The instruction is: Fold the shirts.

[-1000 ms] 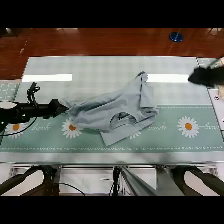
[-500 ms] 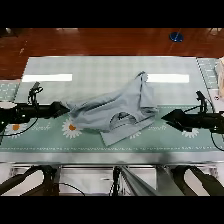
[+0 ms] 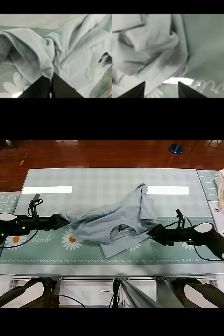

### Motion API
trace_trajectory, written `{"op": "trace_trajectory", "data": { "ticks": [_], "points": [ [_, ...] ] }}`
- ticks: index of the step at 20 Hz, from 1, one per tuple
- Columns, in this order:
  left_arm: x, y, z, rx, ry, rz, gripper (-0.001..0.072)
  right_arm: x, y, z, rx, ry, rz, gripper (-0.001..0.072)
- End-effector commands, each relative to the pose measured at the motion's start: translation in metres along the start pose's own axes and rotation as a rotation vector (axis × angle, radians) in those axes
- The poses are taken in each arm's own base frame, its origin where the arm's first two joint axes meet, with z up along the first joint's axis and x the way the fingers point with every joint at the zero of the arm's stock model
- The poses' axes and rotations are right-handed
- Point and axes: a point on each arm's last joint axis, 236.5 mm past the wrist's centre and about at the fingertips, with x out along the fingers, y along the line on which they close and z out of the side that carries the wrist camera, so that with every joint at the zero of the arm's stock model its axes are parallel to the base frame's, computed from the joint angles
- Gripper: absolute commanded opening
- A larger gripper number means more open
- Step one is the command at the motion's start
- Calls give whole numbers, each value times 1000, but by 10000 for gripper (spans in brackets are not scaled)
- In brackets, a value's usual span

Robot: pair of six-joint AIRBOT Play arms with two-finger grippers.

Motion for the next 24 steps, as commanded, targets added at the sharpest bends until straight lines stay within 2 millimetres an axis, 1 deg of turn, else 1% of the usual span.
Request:
{"op": "trace_trajectory", "data": {
  "ticks": [1, 2, 3, 4, 5, 6, 8, 10, 11, 12, 13, 14, 15, 16, 17, 18, 19, 20, 21, 22, 23, 24],
  "points": [
    [0, -1, -1, 1, 7, -5, 28, 29, -2, 10, 83, -35, -5, 491],
    [0, -2, -2, 1, 11, -9, 28, 34, -1, 14, 114, -54, 3, 489],
    [0, -2, -3, 1, 13, -10, 28, 39, -1, 19, 144, -72, 8, 442],
    [0, -2, -3, 1, 13, -10, 28, 44, 0, 21, 170, -82, 13, 296],
    [0, -2, -3, 1, 12, -10, 28, 45, 3, 22, 192, -84, 28, 77],
    [0, -3, -2, 3, 11, -10, 28, 44, 12, 21, 181, -78, 60, 19],
    [-3, -6, 5, 18, 0, -12, 28, 30, 47, 18, 49, -63, 156, 19],
    [-12, -16, 22, 53, -24, -23, 27, -2, 97, 13, -75, -65, 268, 19],
    [-20, -25, 34, 78, -41, -39, 28, -25, 124, 11, -145, -86, 326, 19],
    [-31, -38, 48, 99, -67, -69, 27, -53, 154, 9, -211, -124, 387, 19],
    [-46, -56, 66, 119, -104, -112, 27, -82, 182, 7, -258, -173, 442, 19],
    [-67, -78, 88, 142, -160, -173, 27, -117, 211, 5, -311, -239, 500, 19],
    [-94, -106, 112, 167, -237, -249, 27, -154, 240, 1, -376, -313, 555, 19],
    [-125, -133, 136, 190, -327, -326, 27, -189, 264, -4, -433, -385, 601, 20],
    [-161, -162, 158, 212, -436, -413, 27, -226, 287, -8, -479, -465, 652, 19],
    [-207, -196, 178, 238, -561, -523, 27, -260, 304, -11, -508, -534, 690, 19],
    [-258, -229, 190, 267, -682, -642, 27, -295, 318, -12, -536, -612, 722, 19],
    [-306, -256, 195, 298, -785, -746, 27, -325, 327, -11, -557, -682, 739, 19],
    [-354, -282, 193, 336, -886, -838, 26, -355, 335, -11, -575, -753, 751, 19],
    [-392, -301, 187, 372, -969, -892, 26, -380, 339, -7, -593, -828, 745, 19],
    [-422, -316, 180, 412, -1041, -905, 26, -402, 338, -2, -609, -910, 714, 19],
    [-446, -327, 173, 452, -1113, -875, 25, -419, 334, 4, -606, -974, 674, 19]
  ]
}}
